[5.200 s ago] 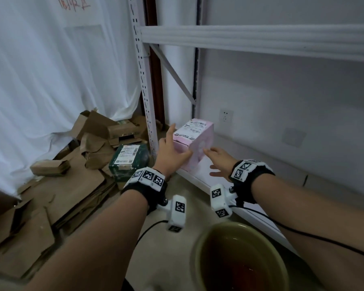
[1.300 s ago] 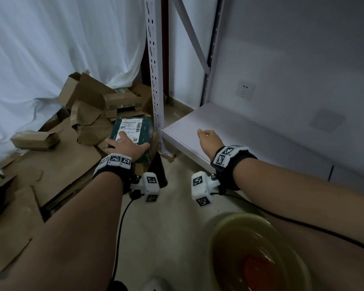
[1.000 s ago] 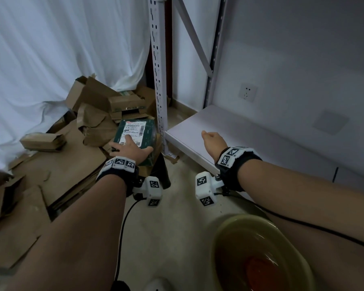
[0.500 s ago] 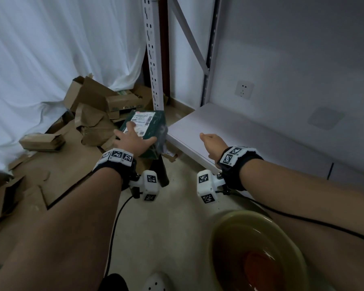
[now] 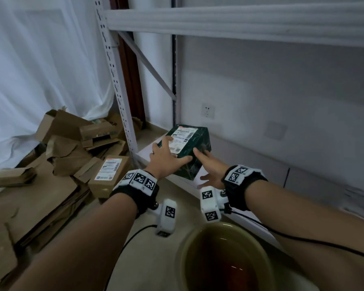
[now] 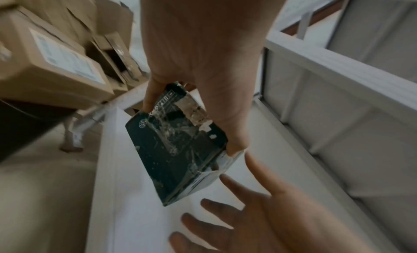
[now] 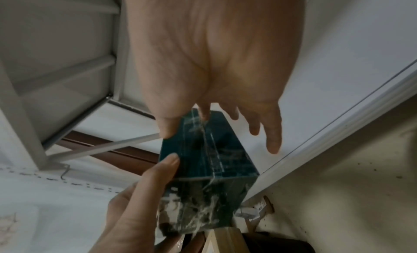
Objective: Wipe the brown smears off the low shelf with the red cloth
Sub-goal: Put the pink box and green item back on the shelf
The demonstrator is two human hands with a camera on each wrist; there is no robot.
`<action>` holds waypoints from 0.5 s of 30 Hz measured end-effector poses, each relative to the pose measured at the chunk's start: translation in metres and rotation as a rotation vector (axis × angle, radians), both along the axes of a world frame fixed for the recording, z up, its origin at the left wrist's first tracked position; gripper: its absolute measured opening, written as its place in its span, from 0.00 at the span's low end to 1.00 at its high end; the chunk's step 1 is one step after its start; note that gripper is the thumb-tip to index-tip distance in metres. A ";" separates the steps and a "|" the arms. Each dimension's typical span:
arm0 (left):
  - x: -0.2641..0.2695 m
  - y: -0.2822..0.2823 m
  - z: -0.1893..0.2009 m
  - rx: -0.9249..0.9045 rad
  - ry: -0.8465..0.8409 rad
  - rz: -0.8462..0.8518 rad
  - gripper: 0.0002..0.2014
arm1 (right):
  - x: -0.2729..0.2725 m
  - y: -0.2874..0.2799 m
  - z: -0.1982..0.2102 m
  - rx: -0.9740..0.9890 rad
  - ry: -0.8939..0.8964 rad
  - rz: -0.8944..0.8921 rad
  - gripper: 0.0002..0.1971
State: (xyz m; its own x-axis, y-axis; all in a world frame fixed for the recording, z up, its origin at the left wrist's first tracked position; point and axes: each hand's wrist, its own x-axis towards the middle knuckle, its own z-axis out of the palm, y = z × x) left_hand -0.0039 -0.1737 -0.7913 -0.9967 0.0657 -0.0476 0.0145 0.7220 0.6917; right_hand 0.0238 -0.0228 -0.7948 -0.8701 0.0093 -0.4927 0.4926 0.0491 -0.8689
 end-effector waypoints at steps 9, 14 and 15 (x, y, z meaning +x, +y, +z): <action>0.019 0.084 0.013 -0.037 0.018 -0.342 0.44 | 0.027 0.078 0.001 -0.140 0.072 -0.252 0.32; 0.026 0.121 0.003 -0.053 -0.033 -0.581 0.42 | 0.052 0.139 -0.032 -0.117 -0.006 -0.423 0.26; 0.026 0.127 -0.003 -0.079 -0.035 -0.596 0.41 | 0.059 0.151 -0.041 -0.099 -0.032 -0.444 0.27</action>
State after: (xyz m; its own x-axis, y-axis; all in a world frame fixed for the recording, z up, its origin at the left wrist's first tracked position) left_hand 0.0219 -0.0463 -0.7938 -0.7867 0.6079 -0.1073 0.4108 0.6453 0.6441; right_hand 0.0826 0.1283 -0.8356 -0.7767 0.3299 -0.5365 0.4736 -0.2556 -0.8428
